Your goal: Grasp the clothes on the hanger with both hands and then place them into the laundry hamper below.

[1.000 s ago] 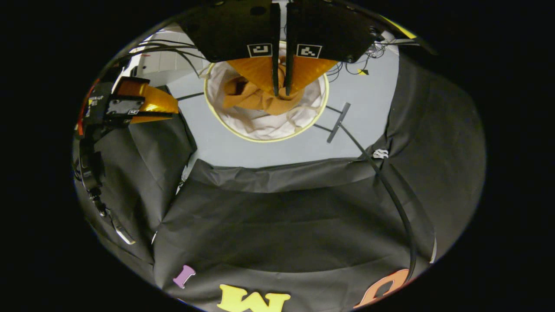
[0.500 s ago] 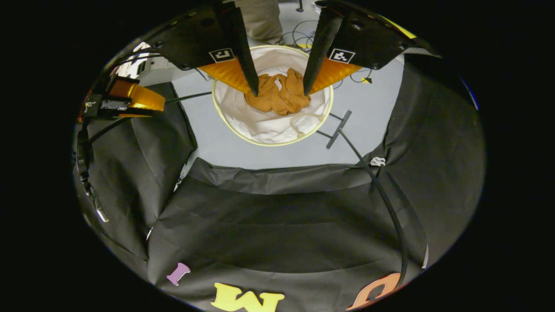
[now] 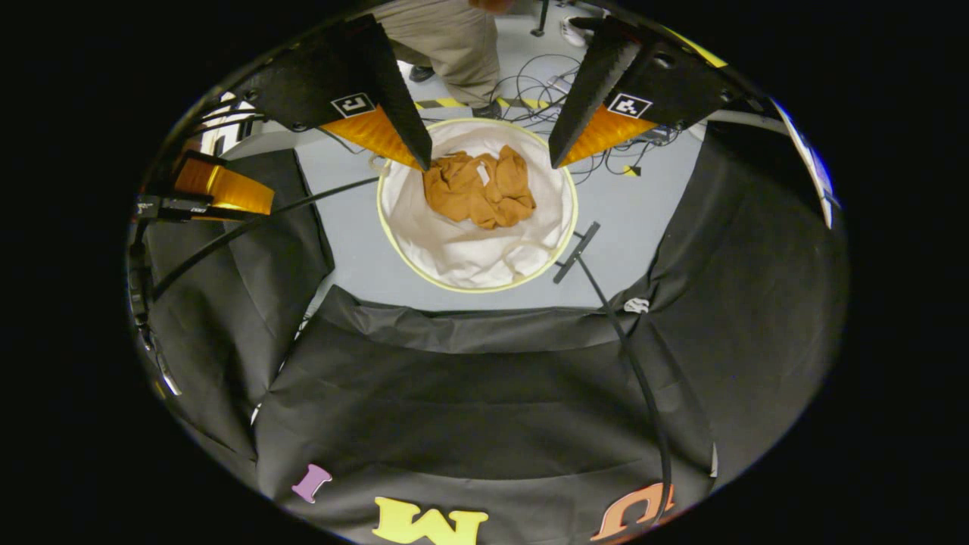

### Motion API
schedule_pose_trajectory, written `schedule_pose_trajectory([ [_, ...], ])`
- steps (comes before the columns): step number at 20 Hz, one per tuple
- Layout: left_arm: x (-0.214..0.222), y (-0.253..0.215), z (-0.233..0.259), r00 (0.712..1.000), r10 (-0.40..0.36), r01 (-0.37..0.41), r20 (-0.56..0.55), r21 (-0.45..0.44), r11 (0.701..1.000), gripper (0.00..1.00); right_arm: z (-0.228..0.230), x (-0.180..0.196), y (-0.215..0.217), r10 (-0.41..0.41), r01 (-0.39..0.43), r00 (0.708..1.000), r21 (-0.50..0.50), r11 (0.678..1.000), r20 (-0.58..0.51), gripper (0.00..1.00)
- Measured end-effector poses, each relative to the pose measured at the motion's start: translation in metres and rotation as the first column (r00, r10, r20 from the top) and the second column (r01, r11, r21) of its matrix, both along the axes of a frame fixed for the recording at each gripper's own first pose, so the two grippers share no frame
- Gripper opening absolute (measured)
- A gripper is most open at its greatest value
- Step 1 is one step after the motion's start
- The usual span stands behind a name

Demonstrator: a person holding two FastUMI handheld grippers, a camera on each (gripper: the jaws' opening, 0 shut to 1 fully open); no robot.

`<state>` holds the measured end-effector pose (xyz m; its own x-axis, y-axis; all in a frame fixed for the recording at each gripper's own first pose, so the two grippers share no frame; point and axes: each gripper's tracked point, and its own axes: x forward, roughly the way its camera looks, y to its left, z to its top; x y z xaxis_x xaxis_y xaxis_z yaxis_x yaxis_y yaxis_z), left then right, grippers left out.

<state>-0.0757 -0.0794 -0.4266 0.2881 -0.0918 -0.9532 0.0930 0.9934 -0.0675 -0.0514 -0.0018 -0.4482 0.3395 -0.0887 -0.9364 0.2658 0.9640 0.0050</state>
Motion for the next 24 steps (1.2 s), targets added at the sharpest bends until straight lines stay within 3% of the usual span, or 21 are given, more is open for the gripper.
schedule_pose_trajectory([
  [4, -0.037, -0.011, 0.033, 0.999, 0.029, -0.029, 0.036, 0.018, 0.999, 1.00, 0.025, -0.040, -0.012, 0.005, -0.006, 1.000, 0.012, 1.000, 0.030, 0.78],
  [11, -0.065, -0.019, 0.111, 0.989, 0.038, -0.044, 0.146, 0.034, 0.998, 0.96, 0.097, -0.067, -0.044, 0.095, -0.076, 0.979, -0.110, 0.991, 0.179, 0.78],
  [17, -0.026, -0.025, 0.189, 0.944, 0.048, -0.051, 0.327, 0.001, 0.999, 0.96, 0.175, -0.073, -0.068, 0.033, 0.007, 0.939, -0.115, 0.993, 0.342, 0.78],
  [24, -0.009, -0.031, 0.255, 0.889, -0.044, 0.055, 0.456, -0.012, 0.998, 0.96, 0.244, -0.079, -0.084, -0.010, 0.100, 0.888, -0.173, 0.980, 0.459, 0.78],
])
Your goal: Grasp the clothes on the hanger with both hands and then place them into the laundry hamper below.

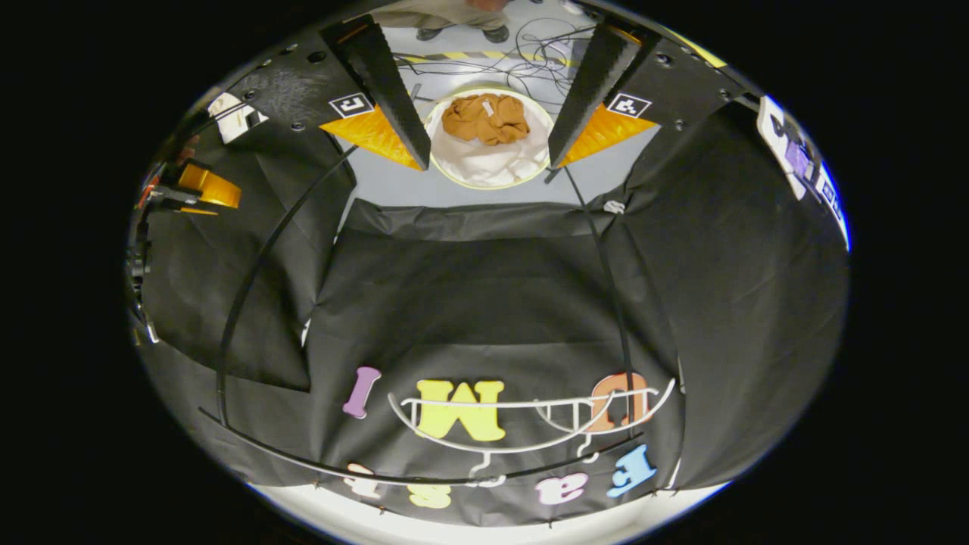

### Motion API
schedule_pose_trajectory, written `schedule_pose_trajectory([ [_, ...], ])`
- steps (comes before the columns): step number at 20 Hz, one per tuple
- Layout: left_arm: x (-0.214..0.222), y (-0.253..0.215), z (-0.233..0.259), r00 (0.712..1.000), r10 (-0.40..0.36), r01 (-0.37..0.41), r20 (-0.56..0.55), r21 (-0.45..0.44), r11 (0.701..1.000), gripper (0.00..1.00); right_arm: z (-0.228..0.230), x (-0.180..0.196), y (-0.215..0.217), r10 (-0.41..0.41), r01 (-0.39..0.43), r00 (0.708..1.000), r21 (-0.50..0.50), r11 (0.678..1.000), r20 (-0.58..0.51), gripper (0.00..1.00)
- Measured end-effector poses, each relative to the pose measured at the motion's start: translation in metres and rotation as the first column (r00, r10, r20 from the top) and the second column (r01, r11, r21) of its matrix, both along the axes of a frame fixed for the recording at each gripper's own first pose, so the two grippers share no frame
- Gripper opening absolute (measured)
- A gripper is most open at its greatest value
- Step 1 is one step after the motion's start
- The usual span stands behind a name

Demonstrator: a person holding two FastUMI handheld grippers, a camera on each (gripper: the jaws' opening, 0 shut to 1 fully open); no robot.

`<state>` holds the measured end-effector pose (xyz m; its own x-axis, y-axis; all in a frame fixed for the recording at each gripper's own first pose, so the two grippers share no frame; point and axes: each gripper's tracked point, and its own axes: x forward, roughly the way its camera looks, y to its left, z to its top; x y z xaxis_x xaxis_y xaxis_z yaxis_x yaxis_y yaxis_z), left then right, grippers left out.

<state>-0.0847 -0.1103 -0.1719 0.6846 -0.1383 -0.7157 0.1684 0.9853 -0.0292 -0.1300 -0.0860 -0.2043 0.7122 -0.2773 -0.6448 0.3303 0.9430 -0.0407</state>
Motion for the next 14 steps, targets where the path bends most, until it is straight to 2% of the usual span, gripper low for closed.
schedule_pose_trajectory([
  [4, 0.018, 0.010, 0.046, 0.992, -0.024, 0.025, 0.126, -0.004, 1.000, 0.96, 0.055, 0.010, 0.011, 0.004, 0.000, 0.991, -0.029, 1.000, 0.130, 0.80],
  [7, 0.029, 0.021, 0.093, 0.972, -0.029, 0.035, 0.231, -0.021, 0.999, 0.95, 0.103, 0.016, 0.024, 0.027, -0.013, 0.969, -0.060, 0.998, 0.244, 0.80],
  [10, 0.032, 0.028, 0.136, 0.935, -0.029, 0.043, 0.352, -0.030, 0.999, 0.95, 0.157, 0.019, 0.037, 0.063, -0.027, 0.925, -0.102, 0.994, 0.375, 0.80],
  [11, 0.034, 0.030, 0.150, 0.918, -0.025, 0.044, 0.396, -0.038, 0.998, 1.00, 0.176, 0.018, 0.040, 0.078, -0.031, 0.904, -0.118, 0.992, 0.421, 0.80],
  [14, 0.036, 0.038, 0.188, 0.855, -0.024, 0.056, 0.517, -0.046, 0.997, 1.00, 0.223, 0.011, 0.052, 0.127, -0.032, 0.844, -0.188, 0.982, 0.521, 0.82],
])
